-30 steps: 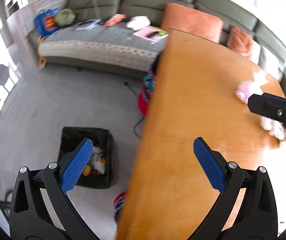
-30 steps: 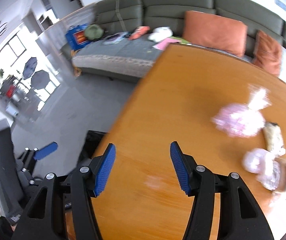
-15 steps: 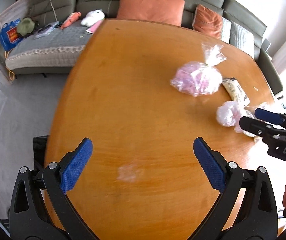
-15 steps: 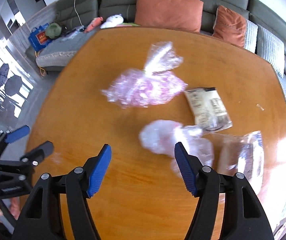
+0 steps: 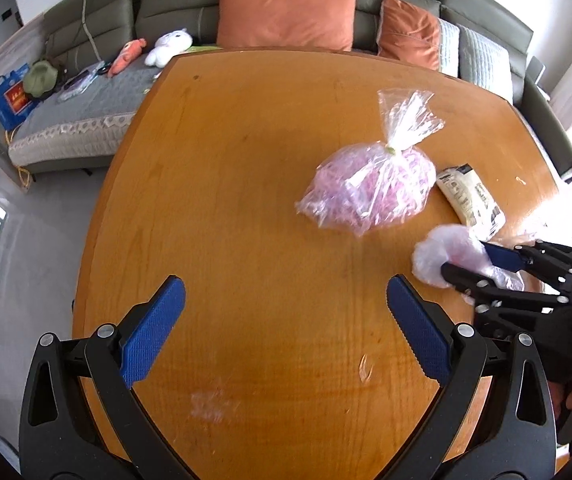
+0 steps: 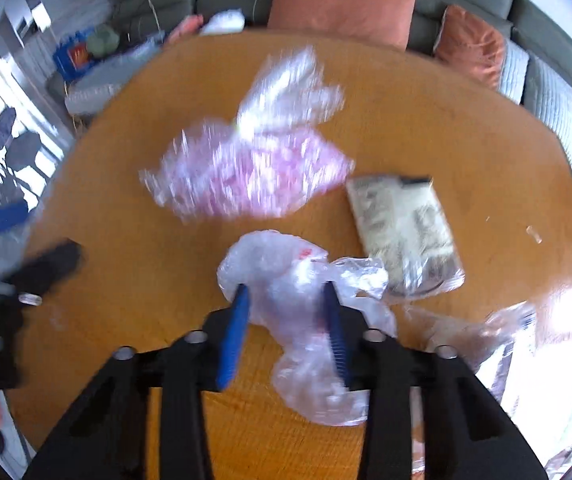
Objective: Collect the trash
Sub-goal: 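Grasp the crumpled clear plastic bag with the right tool, then grasp the bag of pink shreds with the left tool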
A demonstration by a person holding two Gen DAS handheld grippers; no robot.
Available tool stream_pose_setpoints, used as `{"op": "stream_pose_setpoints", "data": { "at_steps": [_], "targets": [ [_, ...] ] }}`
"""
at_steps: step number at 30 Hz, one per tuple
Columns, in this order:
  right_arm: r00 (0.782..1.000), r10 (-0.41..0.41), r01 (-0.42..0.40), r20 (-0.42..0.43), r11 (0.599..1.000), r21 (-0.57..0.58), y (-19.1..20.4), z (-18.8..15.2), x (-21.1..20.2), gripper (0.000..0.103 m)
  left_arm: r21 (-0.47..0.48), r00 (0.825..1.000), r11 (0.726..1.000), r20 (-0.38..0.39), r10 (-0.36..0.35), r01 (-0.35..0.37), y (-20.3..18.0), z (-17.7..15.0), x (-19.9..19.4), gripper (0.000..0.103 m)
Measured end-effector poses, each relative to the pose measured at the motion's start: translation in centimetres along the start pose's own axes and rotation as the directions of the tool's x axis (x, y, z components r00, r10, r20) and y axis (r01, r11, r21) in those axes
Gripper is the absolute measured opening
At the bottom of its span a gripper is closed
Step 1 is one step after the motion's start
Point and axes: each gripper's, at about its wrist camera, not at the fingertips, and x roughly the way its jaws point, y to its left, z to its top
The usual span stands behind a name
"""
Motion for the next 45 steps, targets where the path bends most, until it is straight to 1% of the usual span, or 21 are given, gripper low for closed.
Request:
{"op": "stream_pose_setpoints", "data": {
  "at_steps": [2, 5, 8, 12, 15, 17, 19, 22, 24, 26, 29, 32, 33, 37, 41, 45],
  "targets": [
    [0.998, 0.019, -0.021, 0.063, 0.999, 0.039, -0.8, 0.7, -1.8, 0.035, 0.021, 1.000, 1.000, 0.004, -0.007, 0.007, -0.6, 0.8, 0.4, 0.097],
    [0.990, -0.001, -0.013, 0.140, 0.995, 0.098, -2.5, 1.8, -4.1, 0.035, 0.071, 1.000, 0.997, 0.003, -0.024, 0.024, -2.0, 2.2, 1.4, 0.097],
    [0.983, -0.007, -0.024, 0.184, 0.986, 0.163, -4.6, 2.5, -5.6, 0.035, 0.123, 0.999, 0.991, 0.004, -0.046, 0.045, -3.5, 3.6, 2.6, 0.097],
    [0.981, 0.005, -0.051, 0.196, 0.971, 0.233, -6.1, 2.8, -6.1, 0.035, 0.179, 0.997, 0.981, -0.020, -0.078, 0.080, -5.5, 5.5, 5.1, 0.097],
    [0.980, 0.005, -0.058, 0.198, 0.963, 0.264, -7.0, 3.0, -6.0, 0.035, 0.217, 0.996, 0.973, -0.056, -0.065, 0.076, -6.9, 6.5, 7.6, 0.097],
    [0.982, 0.003, -0.055, 0.191, 0.961, 0.271, -7.0, 3.2, -5.7, 0.035, 0.226, 0.995, 0.971, -0.075, -0.062, 0.077, -7.2, 6.7, 8.9, 0.097],
    [0.983, -0.003, -0.048, 0.184, 0.960, 0.275, -7.1, 3.4, -5.4, 0.035, 0.212, 0.994, 0.975, -0.098, -0.055, 0.074, -7.3, 6.8, 10.3, 0.097],
    [0.984, -0.005, -0.046, 0.179, 0.959, 0.279, -6.9, 3.5, -5.1, 0.035, 0.150, 0.990, 0.983, -0.111, -0.092, 0.108, -6.4, 6.6, 11.0, 0.097],
    [0.984, -0.008, -0.043, 0.178, 0.959, 0.280, -6.8, 3.5, -5.0, 0.035, 0.114, 0.991, 0.987, -0.087, -0.101, 0.110, -5.8, 6.5, 10.8, 0.081],
    [0.983, -0.008, -0.044, 0.182, 0.959, 0.280, -6.6, 3.5, -5.1, 0.035, 0.096, 0.991, 0.988, -0.061, -0.115, 0.121, -5.4, 6.3, 10.4, 0.061],
    [0.983, -0.004, -0.046, 0.181, 0.961, 0.273, -5.9, 3.5, -5.2, 0.035, 0.089, 0.990, 0.986, -0.040, -0.139, 0.142, -5.0, 6.0, 9.6, 0.048],
    [0.983, -0.001, -0.047, 0.181, 0.964, 0.263, -5.1, 3.3, -5.4, 0.035, 0.080, 0.988, 0.985, -0.030, -0.153, 0.155, -4.6, 5.1, 8.4, 0.042],
    [0.984, 0.001, -0.049, 0.181, 0.964, 0.260, -4.7, 3.2, -5.5, 0.035, 0.078, 0.987, 0.984, -0.029, -0.157, 0.159, -4.4, 5.0, 8.2, 0.042],
    [0.984, 0.014, -0.057, 0.178, 0.969, 0.240, -2.7, 2.8, -5.9, 0.035, 0.068, 0.984, 0.982, -0.015, -0.178, 0.178, -3.5, 2.5, 5.8, 0.042],
    [0.983, 0.035, -0.072, 0.179, 0.976, 0.207, 0.0, 2.3, -6.6, 0.035, 0.042, 0.984, 0.983, 0.014, -0.179, 0.178, -1.1, 0.2, 3.3, 0.042],
    [0.981, 0.072, -0.100, 0.179, 0.983, 0.154, 4.0, 1.8, -7.2, 0.035, 0.000, 0.988, 0.988, 0.031, -0.153, 0.153, 2.1, -2.3, 1.1, 0.042]
  ]
}}
